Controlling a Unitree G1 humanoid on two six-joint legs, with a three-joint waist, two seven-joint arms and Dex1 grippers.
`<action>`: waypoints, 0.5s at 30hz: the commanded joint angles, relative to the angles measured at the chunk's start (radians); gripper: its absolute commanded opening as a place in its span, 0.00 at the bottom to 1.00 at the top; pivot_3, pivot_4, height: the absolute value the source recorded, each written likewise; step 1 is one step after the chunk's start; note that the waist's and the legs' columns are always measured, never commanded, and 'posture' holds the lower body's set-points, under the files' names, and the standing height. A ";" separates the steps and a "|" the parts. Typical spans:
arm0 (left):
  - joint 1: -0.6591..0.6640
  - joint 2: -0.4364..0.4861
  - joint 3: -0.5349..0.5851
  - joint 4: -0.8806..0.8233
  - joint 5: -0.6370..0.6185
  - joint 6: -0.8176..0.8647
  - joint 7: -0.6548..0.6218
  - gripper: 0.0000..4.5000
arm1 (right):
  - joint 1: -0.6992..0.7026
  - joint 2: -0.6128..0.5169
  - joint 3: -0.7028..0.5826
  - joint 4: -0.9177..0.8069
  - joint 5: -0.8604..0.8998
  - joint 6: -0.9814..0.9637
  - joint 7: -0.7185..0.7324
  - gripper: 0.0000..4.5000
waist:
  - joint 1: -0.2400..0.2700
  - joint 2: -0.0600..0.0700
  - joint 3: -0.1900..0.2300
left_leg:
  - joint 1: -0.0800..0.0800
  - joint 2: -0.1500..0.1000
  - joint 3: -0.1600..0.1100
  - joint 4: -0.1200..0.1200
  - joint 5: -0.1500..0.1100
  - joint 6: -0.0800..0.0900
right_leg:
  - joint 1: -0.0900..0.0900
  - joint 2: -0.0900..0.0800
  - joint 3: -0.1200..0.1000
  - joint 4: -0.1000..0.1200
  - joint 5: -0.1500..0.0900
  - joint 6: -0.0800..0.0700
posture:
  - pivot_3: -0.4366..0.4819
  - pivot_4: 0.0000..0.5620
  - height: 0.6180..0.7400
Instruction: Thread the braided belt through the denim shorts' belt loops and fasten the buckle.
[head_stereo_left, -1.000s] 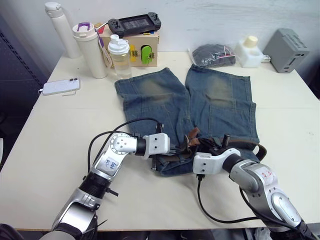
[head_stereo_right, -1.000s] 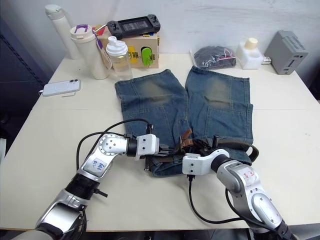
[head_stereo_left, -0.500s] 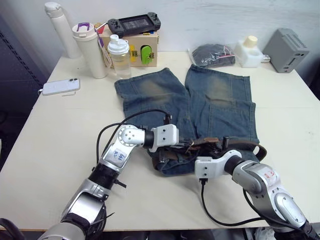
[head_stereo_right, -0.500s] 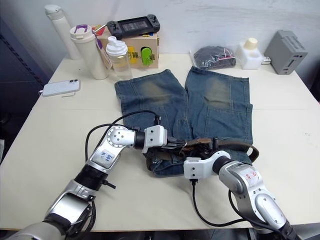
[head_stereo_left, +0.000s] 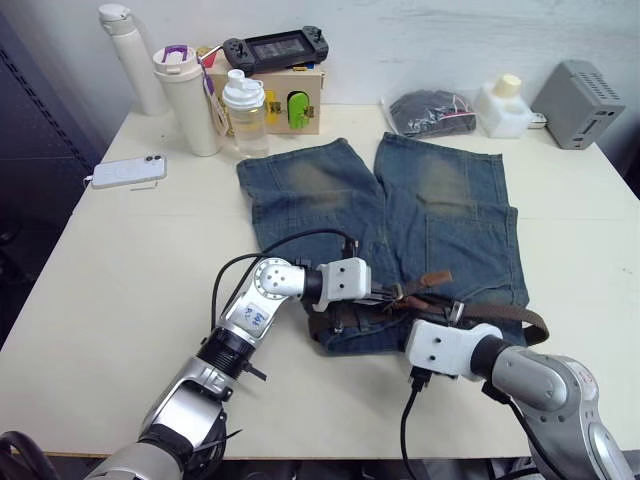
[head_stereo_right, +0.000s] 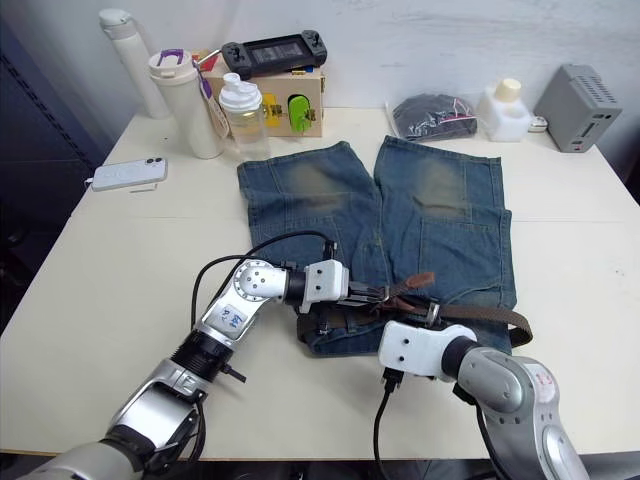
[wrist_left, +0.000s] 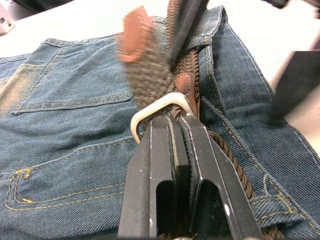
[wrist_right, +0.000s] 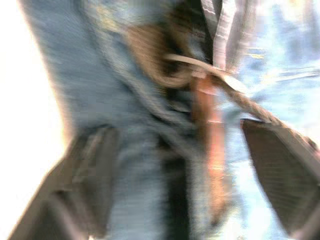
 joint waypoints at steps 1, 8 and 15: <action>0.017 -0.016 -0.022 -0.001 0.004 -0.013 0.005 0.00 | -0.015 -0.023 -0.178 -0.127 0.160 0.153 0.097 0.91 | 0.003 0.000 0.000 | 0.000 0.000 0.000 0.000 0.000 0.000 | 0.000 0.000 0.000 0.000 0.000 0.000 | 0.48 0.27 0.59; 0.017 -0.027 -0.028 0.016 0.009 -0.028 0.009 0.00 | -0.130 -0.094 -0.365 -0.102 0.357 0.217 0.107 0.91 | 0.017 0.001 0.000 | 0.000 0.000 0.000 0.002 -0.001 0.001 | 0.000 -0.001 0.000 0.000 0.001 0.001 | 0.48 0.27 0.59; 0.012 -0.033 -0.028 0.022 0.009 -0.032 0.013 0.00 | -0.098 -0.217 -0.285 -0.009 0.284 0.030 -0.020 0.91 | 0.018 0.000 0.000 | -0.001 -0.001 0.000 0.002 -0.001 0.002 | 0.000 -0.002 0.000 0.000 0.001 0.001 | 0.48 0.27 0.59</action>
